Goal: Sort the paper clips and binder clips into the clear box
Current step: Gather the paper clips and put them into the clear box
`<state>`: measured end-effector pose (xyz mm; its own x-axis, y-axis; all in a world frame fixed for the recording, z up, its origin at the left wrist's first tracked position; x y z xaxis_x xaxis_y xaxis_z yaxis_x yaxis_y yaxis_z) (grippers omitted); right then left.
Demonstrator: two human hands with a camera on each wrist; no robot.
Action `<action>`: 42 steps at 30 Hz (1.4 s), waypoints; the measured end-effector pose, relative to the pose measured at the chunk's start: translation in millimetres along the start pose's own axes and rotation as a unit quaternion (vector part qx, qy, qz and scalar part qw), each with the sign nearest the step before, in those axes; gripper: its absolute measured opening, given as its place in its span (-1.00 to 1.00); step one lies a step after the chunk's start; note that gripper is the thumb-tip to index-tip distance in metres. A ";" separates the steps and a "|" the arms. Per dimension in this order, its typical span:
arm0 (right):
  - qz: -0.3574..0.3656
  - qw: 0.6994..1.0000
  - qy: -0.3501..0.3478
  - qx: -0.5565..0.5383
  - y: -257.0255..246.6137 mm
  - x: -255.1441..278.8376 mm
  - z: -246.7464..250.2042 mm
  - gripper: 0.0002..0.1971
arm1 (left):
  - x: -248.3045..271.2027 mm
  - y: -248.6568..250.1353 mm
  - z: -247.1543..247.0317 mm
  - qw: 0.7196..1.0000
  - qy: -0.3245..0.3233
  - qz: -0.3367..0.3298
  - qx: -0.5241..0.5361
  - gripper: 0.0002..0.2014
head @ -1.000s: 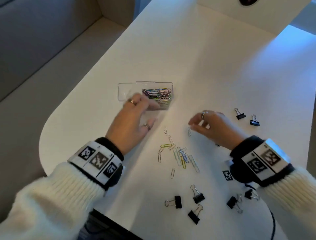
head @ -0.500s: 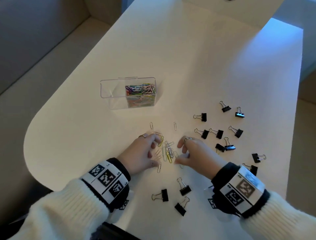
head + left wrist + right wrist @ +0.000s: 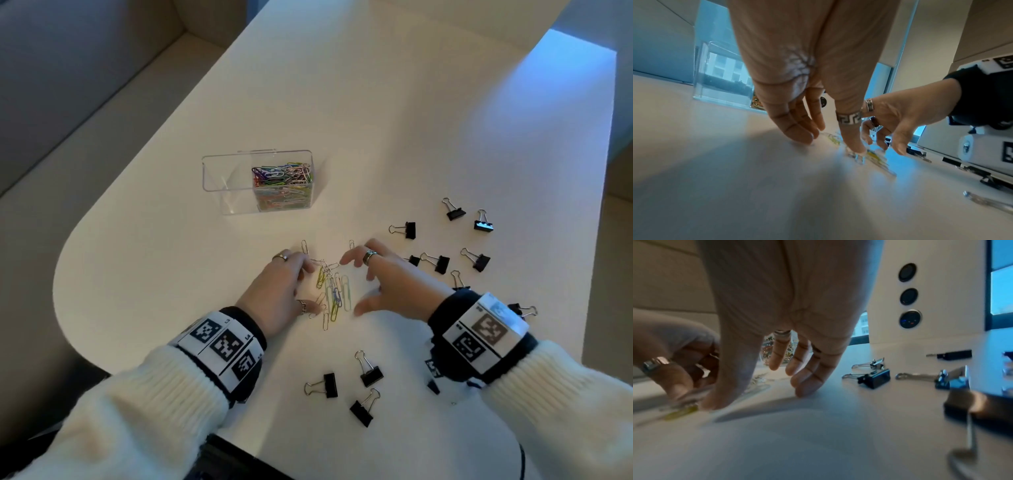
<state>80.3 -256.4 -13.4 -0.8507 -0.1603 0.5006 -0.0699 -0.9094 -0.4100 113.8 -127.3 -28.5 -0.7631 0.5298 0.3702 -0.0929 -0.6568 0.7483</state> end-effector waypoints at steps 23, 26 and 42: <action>0.106 0.993 0.001 0.059 -28.2 -37.7 -4.6 -0.79 | 1.2 38.0 131.8 0.949 0.279 -0.148 0.020 -0.81; 0.108 0.991 0.013 0.074 -30.7 -36.6 -4.1 -0.81 | -8.3 43.7 151.5 0.941 0.309 -0.141 -0.018 -0.69; 0.076 0.994 0.050 0.067 -29.2 -42.1 2.7 -0.85 | -49.6 5.1 128.4 0.990 0.105 -0.020 -0.092 -0.34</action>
<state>119.6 -224.1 -20.5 -0.8941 -0.2672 0.3593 0.1277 -0.9213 -0.3674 233.3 -88.0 27.6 -0.8705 0.4468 0.2063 -0.2252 -0.7345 0.6402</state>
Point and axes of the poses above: each hand's wrist, its own x-axis away from the middle knuckle, its own z-axis out of the back of the hand, y = z × x, the point moved 8 cm from there along -x, towards the middle knuckle, and after that the axes turned 10 degrees about x, right-handed, at the moved point
